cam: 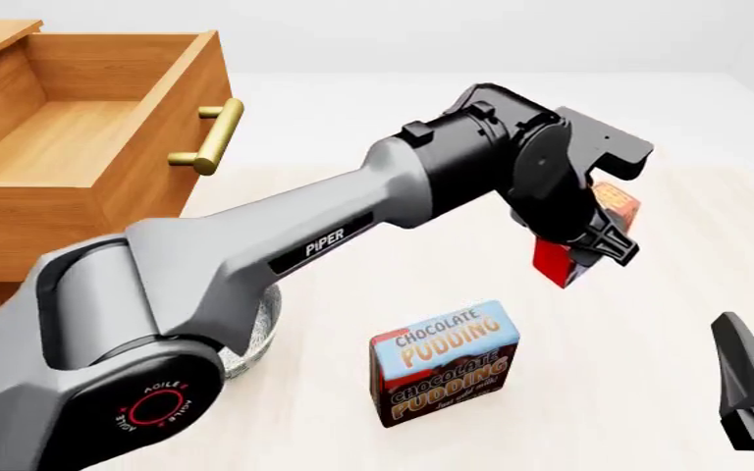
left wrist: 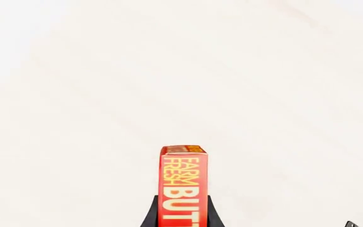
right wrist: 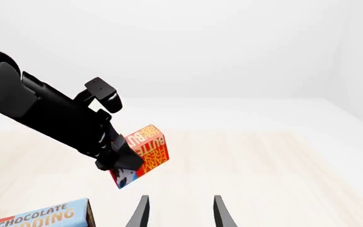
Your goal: Put the butter at the back in the top drawer of the cabinet and close it.
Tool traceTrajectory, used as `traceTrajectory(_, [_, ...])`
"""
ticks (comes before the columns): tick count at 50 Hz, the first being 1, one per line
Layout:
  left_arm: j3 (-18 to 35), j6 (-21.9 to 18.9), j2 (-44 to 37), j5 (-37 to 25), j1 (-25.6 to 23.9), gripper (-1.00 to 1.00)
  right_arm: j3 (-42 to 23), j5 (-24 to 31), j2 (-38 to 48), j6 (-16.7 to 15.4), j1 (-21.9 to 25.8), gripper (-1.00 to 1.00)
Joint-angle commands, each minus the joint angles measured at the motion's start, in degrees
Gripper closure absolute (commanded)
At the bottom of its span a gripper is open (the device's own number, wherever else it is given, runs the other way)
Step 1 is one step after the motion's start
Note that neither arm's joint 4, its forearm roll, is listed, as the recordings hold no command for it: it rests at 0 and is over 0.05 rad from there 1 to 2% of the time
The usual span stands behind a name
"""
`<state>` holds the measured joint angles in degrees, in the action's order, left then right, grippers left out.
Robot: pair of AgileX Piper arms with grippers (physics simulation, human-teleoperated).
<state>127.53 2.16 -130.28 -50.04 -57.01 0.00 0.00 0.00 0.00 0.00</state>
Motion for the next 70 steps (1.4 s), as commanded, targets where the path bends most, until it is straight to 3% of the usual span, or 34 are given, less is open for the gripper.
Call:
traceTrajectory(1, [-2.34,-2.71,5.65,0.03,1.47,1.0,0.0,0.0,0.0,0.0,0.0,-1.0])
traceTrajectory(46, [-14.93,-5.09,21.94,-0.49,8.57,1.0,0.0,0.0,0.0,0.0,0.0,-1.0])
traceTrajectory(51, [-14.81,-3.66,21.63,-1.46,8.55,1.0,0.0,0.0,0.0,0.0,0.0,-1.0])
traceTrajectory(70, [-19.71,-4.84,25.91,-1.55,12.43,1.0,0.0,0.0,0.0,0.0,0.0,-1.0])
